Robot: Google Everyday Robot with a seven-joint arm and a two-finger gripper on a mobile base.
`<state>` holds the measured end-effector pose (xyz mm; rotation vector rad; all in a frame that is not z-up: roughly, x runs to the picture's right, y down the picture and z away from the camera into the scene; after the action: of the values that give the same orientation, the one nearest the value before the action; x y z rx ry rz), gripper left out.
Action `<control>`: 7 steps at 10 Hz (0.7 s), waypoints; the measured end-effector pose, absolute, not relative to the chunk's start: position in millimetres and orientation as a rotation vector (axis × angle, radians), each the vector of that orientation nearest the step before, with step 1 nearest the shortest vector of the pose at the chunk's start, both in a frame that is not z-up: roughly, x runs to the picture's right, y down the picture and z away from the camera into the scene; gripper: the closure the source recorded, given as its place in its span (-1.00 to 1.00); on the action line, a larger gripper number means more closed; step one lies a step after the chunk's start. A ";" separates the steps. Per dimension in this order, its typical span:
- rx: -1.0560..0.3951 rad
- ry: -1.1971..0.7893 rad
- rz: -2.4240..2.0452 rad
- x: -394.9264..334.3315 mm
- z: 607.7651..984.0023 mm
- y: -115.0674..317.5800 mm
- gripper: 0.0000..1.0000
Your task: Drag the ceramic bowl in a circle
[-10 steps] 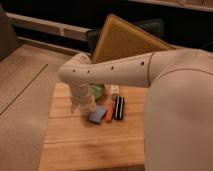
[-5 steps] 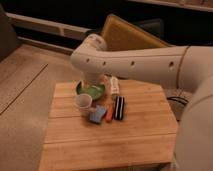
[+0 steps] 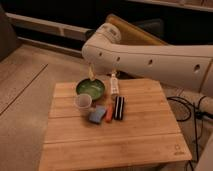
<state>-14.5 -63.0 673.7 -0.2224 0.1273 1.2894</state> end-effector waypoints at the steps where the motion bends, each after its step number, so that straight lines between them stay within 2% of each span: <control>1: -0.231 0.119 1.310 -15.0 678.6 -60.7 -0.30; 3: -0.238 0.099 1.378 4.8 701.3 -65.5 -0.30; 7: -0.264 -0.028 1.443 35.6 781.5 -92.2 -0.30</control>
<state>35.6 -92.2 781.5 -0.2638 -0.0278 1.4426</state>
